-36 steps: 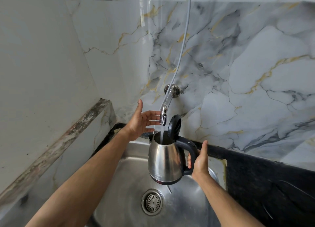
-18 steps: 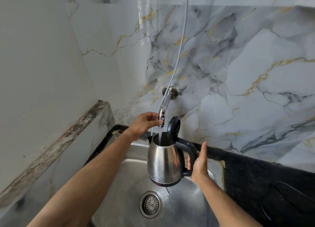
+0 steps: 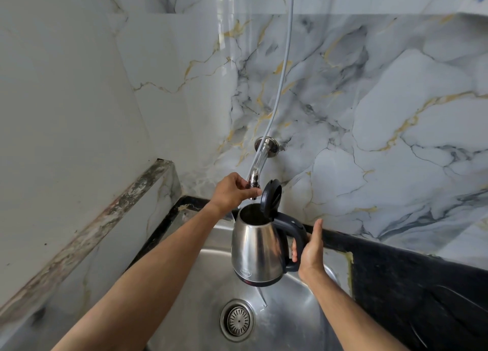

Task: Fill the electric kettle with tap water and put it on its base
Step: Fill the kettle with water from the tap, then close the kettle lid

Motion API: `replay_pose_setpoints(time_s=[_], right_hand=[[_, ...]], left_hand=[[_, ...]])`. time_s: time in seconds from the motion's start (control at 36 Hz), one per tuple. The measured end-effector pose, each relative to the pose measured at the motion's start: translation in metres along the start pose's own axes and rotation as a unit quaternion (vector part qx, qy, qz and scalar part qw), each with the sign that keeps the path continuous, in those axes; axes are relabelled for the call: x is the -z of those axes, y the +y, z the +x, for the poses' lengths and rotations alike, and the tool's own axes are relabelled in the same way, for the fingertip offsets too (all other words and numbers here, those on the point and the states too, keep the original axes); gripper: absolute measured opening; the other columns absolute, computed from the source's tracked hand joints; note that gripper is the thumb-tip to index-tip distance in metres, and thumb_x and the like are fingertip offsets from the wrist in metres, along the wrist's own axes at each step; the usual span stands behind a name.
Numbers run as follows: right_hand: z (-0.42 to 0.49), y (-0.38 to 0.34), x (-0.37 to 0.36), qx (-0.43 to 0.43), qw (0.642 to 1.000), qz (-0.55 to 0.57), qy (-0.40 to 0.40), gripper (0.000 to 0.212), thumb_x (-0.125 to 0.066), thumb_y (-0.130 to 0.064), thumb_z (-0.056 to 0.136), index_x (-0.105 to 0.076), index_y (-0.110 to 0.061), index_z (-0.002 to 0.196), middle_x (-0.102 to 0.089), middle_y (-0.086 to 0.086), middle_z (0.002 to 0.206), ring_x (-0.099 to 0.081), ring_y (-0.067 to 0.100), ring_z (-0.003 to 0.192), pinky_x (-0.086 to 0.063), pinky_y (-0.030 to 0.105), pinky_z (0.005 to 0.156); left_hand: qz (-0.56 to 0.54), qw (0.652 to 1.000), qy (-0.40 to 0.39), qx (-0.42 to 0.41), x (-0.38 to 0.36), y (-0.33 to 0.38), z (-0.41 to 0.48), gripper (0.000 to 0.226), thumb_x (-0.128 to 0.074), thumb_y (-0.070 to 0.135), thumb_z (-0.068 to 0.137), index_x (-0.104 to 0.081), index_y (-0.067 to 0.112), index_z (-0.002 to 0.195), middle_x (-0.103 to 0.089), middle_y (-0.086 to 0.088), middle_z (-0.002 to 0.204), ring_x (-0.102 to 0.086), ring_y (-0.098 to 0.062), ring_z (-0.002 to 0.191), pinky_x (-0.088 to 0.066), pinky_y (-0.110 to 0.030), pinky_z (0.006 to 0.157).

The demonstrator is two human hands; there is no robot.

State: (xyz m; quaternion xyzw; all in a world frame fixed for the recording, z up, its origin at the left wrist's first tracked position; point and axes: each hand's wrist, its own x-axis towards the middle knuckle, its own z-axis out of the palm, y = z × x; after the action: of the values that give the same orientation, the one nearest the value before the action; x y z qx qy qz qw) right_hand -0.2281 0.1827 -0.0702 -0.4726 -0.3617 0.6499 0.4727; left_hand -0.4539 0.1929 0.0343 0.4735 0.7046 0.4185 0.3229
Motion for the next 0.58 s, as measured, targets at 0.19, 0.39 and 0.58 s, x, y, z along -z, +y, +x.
replay_pose_setpoints(time_s=[0.19, 0.39, 0.58], right_hand=[[-0.011, -0.002, 0.016, 0.009, 1.0, 0.006, 0.009, 0.081, -0.041, -0.09, 0.069, -0.054, -0.013, 0.048, -0.043, 0.003, 0.038, -0.035, 0.016, 0.03, -0.025, 0.024, 0.034], [-0.036, -0.016, 0.045, 0.017, 1.0, 0.011, 0.02, 0.082, -0.035, -0.084, 0.078, -0.045, -0.009, 0.046, -0.039, 0.005, 0.035, -0.03, 0.017, 0.028, -0.02, 0.026, 0.035], [-0.059, -0.047, 0.092, 0.048, 0.996, 0.021, 0.067, 0.08, -0.031, -0.077, 0.084, -0.044, -0.006, 0.05, -0.038, 0.008, 0.034, -0.028, 0.018, 0.026, -0.02, 0.022, 0.031]], left_hand=[[0.059, 0.998, 0.031, -0.024, -0.001, 0.016, -0.015, 0.056, -0.077, 0.052, 0.081, -0.057, 0.016, 0.118, -0.068, -0.004, 0.107, -0.064, -0.018, 0.097, -0.055, -0.037, 0.087], [0.175, 0.882, -0.059, -0.434, -0.014, 0.073, -0.065, 0.043, -0.067, 0.043, 0.093, -0.068, 0.019, 0.128, -0.062, -0.008, 0.137, -0.054, -0.022, 0.132, -0.04, -0.034, 0.112], [0.228, 0.866, -0.102, -0.433, -0.037, 0.092, -0.083, 0.03, -0.067, 0.029, 0.093, -0.071, 0.01, 0.117, -0.073, -0.006, 0.114, -0.064, -0.021, 0.108, -0.049, -0.039, 0.098]])
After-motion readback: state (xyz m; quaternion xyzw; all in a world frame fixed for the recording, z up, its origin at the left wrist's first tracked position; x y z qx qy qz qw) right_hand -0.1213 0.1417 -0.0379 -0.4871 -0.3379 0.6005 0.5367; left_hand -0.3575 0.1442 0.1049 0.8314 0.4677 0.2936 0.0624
